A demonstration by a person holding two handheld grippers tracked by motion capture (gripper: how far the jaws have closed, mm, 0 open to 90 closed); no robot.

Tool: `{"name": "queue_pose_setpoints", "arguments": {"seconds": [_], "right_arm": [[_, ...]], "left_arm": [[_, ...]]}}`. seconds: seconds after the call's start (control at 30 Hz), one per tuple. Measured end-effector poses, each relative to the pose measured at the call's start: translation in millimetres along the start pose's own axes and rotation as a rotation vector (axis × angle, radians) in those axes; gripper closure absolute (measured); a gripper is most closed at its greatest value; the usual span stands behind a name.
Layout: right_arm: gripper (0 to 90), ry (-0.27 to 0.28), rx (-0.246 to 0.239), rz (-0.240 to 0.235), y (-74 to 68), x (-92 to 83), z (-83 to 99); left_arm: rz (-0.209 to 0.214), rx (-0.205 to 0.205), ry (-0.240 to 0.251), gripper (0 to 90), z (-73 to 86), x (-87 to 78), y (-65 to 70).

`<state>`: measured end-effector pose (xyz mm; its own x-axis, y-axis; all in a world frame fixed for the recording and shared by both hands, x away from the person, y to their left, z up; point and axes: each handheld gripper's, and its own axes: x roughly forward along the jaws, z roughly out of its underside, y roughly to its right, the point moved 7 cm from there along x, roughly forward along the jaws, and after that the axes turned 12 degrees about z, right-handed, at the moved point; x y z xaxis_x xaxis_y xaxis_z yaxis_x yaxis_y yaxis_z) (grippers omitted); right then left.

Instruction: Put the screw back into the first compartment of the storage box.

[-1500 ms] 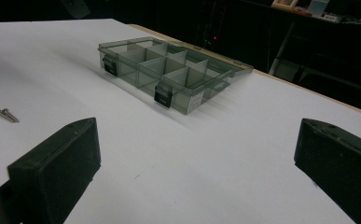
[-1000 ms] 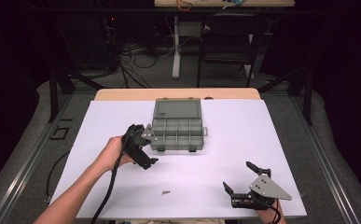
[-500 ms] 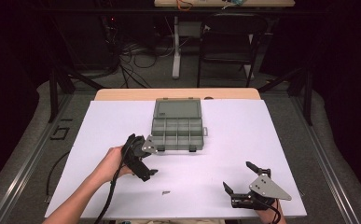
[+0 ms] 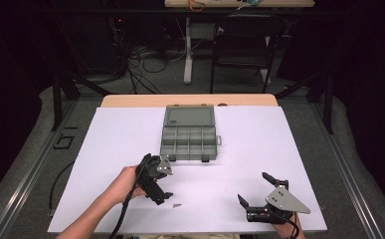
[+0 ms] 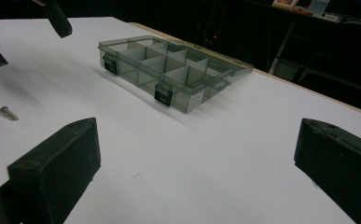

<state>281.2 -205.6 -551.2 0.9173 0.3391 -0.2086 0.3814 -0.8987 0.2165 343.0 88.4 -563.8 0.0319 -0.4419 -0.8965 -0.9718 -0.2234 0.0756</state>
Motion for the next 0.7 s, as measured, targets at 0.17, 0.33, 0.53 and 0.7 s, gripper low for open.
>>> {"name": "queue_pose_setpoints", "arguments": {"seconds": [0.17,0.33,0.53,0.7], "right_arm": [[0.0,0.000,0.000,0.000,0.0,-0.1,0.0],[0.0,-0.005,-0.004,0.000,-0.1,0.4,0.6],[0.0,-0.006,-0.007,0.002,-0.3,0.5,0.7],[0.0,-0.014,-0.009,-0.005,-0.8,0.2,1.2]], "left_arm": [[0.035,0.002,-0.013,0.0,-1.3,9.1,5.8],[0.070,0.007,-0.044,3.1,-1.2,19.9,10.9],[0.110,-0.005,-0.040,19.5,-2.2,25.0,14.9],[0.146,0.009,-0.032,34.0,-4.4,28.5,20.1]]}}
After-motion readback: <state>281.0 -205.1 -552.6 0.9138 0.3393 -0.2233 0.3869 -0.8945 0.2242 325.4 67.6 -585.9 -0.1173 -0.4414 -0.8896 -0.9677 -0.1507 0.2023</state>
